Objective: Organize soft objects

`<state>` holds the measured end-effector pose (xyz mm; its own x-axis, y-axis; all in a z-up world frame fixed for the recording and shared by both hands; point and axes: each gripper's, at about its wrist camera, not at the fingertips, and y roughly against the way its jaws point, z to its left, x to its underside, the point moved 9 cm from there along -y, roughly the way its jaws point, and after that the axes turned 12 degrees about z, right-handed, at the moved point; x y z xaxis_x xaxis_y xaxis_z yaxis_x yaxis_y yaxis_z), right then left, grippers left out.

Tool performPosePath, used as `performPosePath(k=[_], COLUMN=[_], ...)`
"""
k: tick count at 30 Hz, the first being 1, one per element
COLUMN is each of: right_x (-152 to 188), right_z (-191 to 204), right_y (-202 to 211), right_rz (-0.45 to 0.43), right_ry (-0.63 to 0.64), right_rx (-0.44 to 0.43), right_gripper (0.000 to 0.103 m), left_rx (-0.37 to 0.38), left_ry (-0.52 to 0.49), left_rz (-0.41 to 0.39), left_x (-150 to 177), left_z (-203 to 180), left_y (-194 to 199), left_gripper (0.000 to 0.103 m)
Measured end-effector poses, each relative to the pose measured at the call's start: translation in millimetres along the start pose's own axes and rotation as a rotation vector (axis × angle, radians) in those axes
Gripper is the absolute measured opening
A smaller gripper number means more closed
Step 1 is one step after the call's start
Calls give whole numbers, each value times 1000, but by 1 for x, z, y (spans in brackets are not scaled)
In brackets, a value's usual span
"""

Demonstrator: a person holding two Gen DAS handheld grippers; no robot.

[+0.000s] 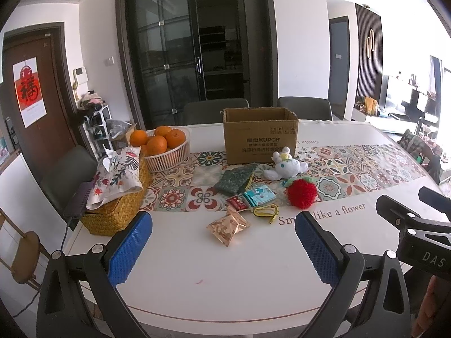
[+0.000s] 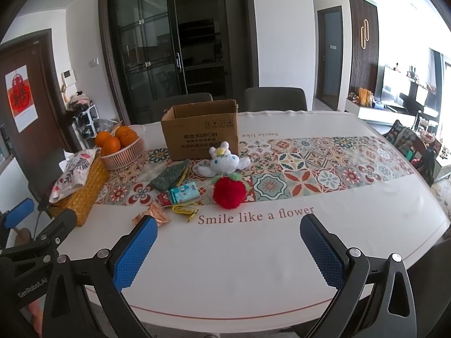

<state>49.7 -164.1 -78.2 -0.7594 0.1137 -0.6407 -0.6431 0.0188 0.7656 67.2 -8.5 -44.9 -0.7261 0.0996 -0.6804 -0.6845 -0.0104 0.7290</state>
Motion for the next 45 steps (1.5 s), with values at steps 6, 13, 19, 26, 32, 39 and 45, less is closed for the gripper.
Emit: performPosePath(k=[6, 13, 19, 26, 32, 39, 45], right_x=[0, -1, -2, -2, -2, -2, -2], right_z=[0, 1, 1, 1, 0, -1, -1], right_y=[1, 1, 1, 1, 1, 2, 1], right_rz=[-3, -6, -10, -9, -9, -8, -9], right_ry=[1, 2, 3, 4, 4, 4, 4], right_rx=[-1, 0, -2, 1, -1, -1, -1], right_gripper=[103, 103, 103, 103, 103, 103, 103], left_rx=[2, 3, 3, 5, 5, 5, 5], left_ry=[0, 0, -1, -2, -3, -4, -5], left_rz=[1, 0, 0, 0, -1, -1, -2], left_x=[0, 0, 0, 0, -1, -1, -1], left_z=[0, 0, 0, -1, -2, -4, -5], left_y=[0, 0, 0, 2, 3, 4, 4], left_gripper=[103, 103, 103, 103, 103, 103, 103])
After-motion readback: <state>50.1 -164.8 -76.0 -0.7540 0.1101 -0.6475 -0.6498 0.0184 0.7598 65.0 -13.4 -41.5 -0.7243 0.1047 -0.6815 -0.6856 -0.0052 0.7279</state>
